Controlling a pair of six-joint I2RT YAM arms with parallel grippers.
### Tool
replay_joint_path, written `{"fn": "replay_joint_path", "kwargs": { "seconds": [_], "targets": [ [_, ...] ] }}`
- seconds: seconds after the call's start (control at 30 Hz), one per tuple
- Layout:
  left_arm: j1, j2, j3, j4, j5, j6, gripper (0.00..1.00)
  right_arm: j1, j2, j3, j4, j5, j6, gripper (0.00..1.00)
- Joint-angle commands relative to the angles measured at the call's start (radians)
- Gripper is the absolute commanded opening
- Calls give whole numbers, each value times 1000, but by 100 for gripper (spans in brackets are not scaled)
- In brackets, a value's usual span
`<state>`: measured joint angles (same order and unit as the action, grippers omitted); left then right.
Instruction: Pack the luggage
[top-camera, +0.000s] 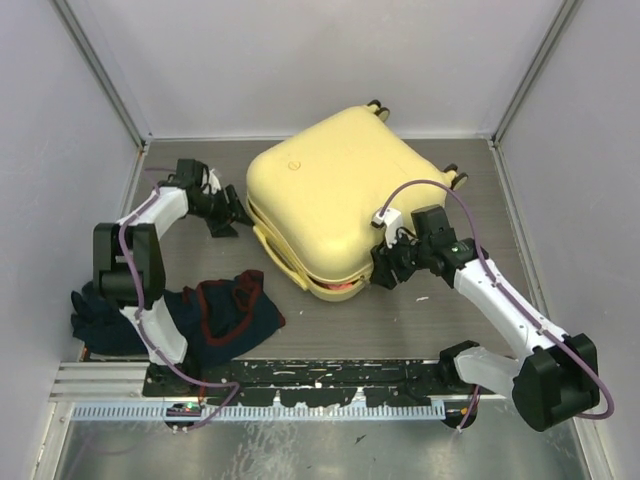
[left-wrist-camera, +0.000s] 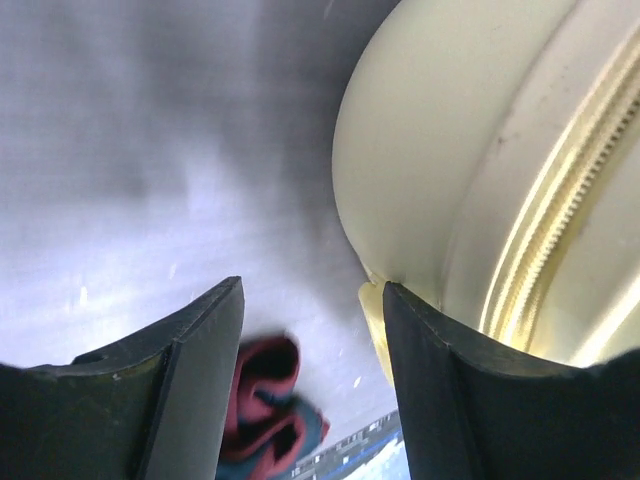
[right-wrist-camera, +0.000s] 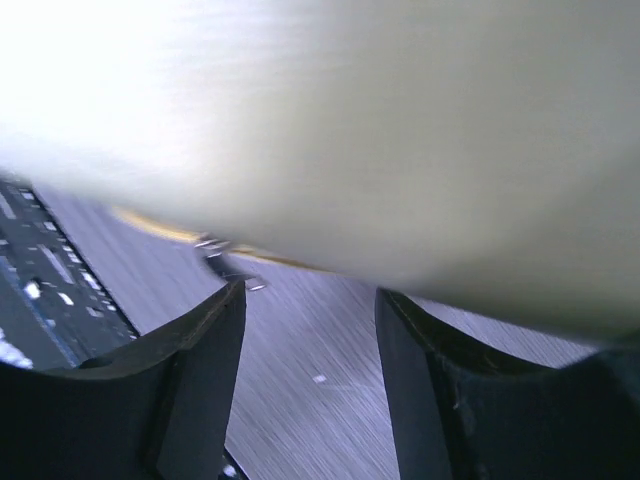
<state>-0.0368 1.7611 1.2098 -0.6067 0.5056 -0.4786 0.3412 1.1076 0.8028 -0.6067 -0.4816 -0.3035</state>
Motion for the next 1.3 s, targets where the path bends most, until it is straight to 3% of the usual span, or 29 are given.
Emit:
{"fn": "replay_joint_path", "kwargs": {
  "seconds": [0.0, 0.1, 0.23, 0.47, 0.63, 0.77, 0.87, 1.07, 1.27],
  "targets": [
    [-54, 109, 225, 114, 153, 52, 60, 71, -1, 2, 179, -176, 118, 61],
    [-27, 94, 254, 67, 133, 134, 62, 75, -6, 60, 134, -207, 105, 64],
    [27, 25, 182, 74, 132, 142, 67, 19, -29, 188, 35, -204, 90, 69],
    [37, -121, -29, 193, 126, 76, 76, -266, 48, 430, -51, -236, 122, 74],
    [37, -152, -66, 200, 120, 77, 81, -524, 198, 583, 36, -311, 259, 75],
    [37, -156, -63, 177, 111, 93, 83, -648, 359, 712, 102, -285, 336, 79],
    [37, -157, -65, 157, 108, 103, 80, -692, 494, 799, 149, -203, 365, 79],
    [37, -153, -56, 131, 123, 133, 75, -743, 745, 965, 166, -173, 426, 67],
    [40, -122, -5, 59, 123, 206, 72, -740, 878, 917, 234, -203, 505, 62]
  ]
}}
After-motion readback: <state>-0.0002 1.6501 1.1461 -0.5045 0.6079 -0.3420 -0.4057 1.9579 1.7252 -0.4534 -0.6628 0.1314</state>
